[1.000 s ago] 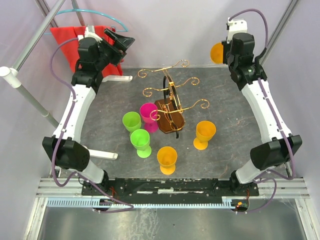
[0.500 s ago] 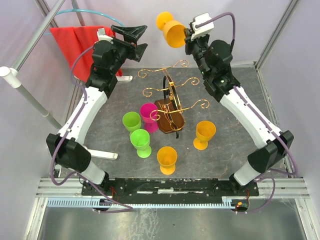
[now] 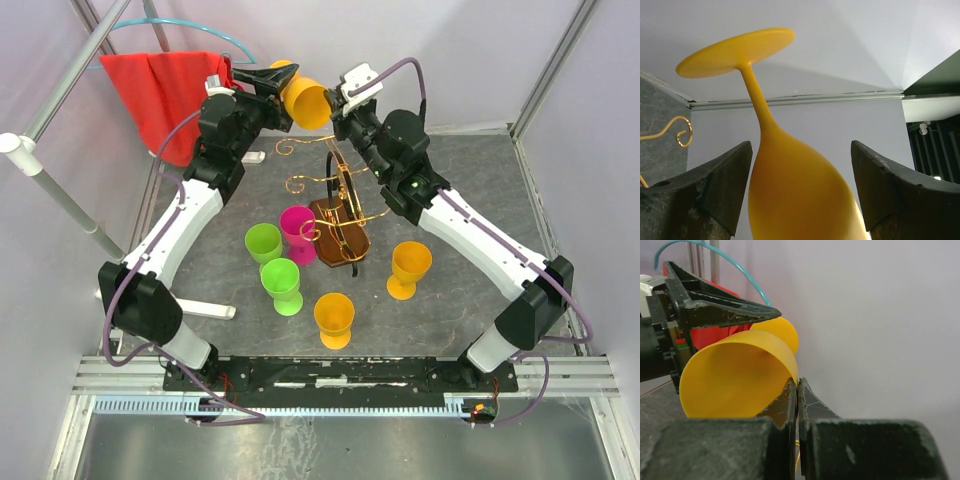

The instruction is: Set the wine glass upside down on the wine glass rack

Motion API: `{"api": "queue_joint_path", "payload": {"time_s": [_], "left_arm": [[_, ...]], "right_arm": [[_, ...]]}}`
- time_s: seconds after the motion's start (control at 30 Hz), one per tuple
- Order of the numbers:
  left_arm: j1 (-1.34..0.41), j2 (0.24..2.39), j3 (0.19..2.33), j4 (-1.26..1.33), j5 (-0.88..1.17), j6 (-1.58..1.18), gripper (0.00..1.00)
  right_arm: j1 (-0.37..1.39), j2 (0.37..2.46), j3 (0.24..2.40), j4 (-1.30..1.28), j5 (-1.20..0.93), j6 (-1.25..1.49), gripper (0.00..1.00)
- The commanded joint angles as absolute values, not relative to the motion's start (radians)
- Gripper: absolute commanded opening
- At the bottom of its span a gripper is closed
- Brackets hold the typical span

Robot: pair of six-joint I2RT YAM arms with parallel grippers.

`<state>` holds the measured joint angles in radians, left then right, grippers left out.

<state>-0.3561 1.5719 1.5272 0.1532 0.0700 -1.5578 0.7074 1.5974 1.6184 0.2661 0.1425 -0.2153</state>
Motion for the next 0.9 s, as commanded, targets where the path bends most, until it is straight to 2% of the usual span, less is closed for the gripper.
{"api": "queue_joint_path", "payload": {"time_s": [0.0,0.23,0.5,0.77,0.87], "left_arm": [[-0.36,1.518,1.514,0.216,0.046,-1.598,0.82],[-0.364,1.512,1.503,0.219,0.055,-1.6,0.59],[-0.367,1.513,1.51,0.192,0.052,-1.582,0.62],[-0.368,1.522,1.503,0.204,0.066,-1.588,0.54],[-0.368,1.526,1.502,0.208,0.071,-1.597,0.58]], "right_arm": [[0.734,1.545,1.614,0.364,0.142,-0.238,0.01],[0.763,1.55,1.609,0.369,0.2,-0.287,0.01],[0.797,1.572,1.633,0.348,0.264,-0.344,0.01],[0.807,1.558,1.621,0.357,0.212,-0.327,0.01],[0.807,1.551,1.614,0.362,0.202,-0.325,0.01]]}}
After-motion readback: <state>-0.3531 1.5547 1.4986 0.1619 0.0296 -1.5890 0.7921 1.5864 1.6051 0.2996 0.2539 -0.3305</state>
